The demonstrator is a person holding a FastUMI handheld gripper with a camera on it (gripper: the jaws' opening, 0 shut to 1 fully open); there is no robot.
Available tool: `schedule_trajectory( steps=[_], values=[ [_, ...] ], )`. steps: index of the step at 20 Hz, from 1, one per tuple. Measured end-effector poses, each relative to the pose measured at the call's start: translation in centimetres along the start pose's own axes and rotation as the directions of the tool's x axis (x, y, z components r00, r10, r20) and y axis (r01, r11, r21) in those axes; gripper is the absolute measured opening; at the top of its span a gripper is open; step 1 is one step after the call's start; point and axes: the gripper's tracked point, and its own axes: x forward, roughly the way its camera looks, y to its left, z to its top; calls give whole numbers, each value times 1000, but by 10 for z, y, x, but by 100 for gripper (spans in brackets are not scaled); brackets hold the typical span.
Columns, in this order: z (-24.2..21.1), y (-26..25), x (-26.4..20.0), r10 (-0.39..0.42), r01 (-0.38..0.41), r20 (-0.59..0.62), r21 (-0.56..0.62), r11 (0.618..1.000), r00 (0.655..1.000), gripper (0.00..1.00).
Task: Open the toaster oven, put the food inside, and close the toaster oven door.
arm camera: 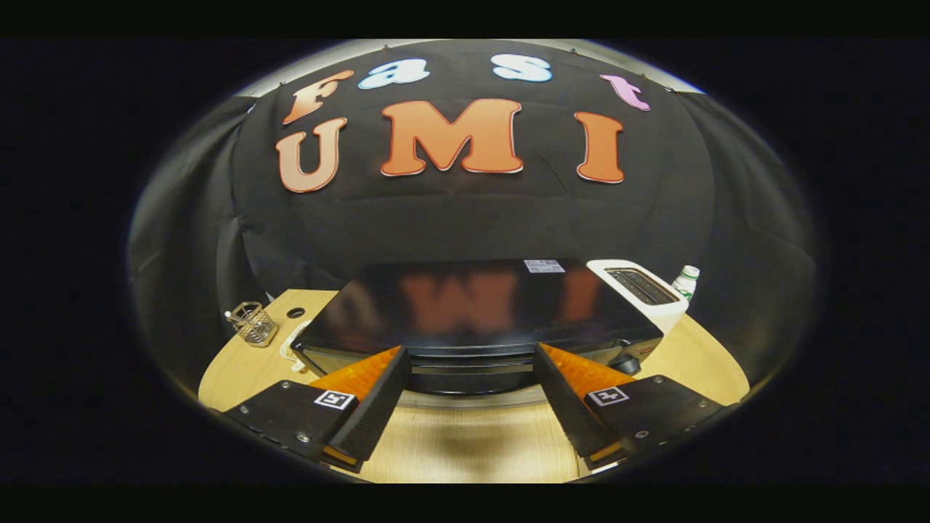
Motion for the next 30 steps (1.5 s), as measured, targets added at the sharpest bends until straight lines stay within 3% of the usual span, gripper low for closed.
schedule_trajectory(
  steps=[16, 30],
  values=[
    [-72, -4, -67, 5, -5, -77, 1, 1000, 997, 100],
    [-141, -6, -86, 6, -6, -138, -1, 1000, 990, 100]
  ],
)
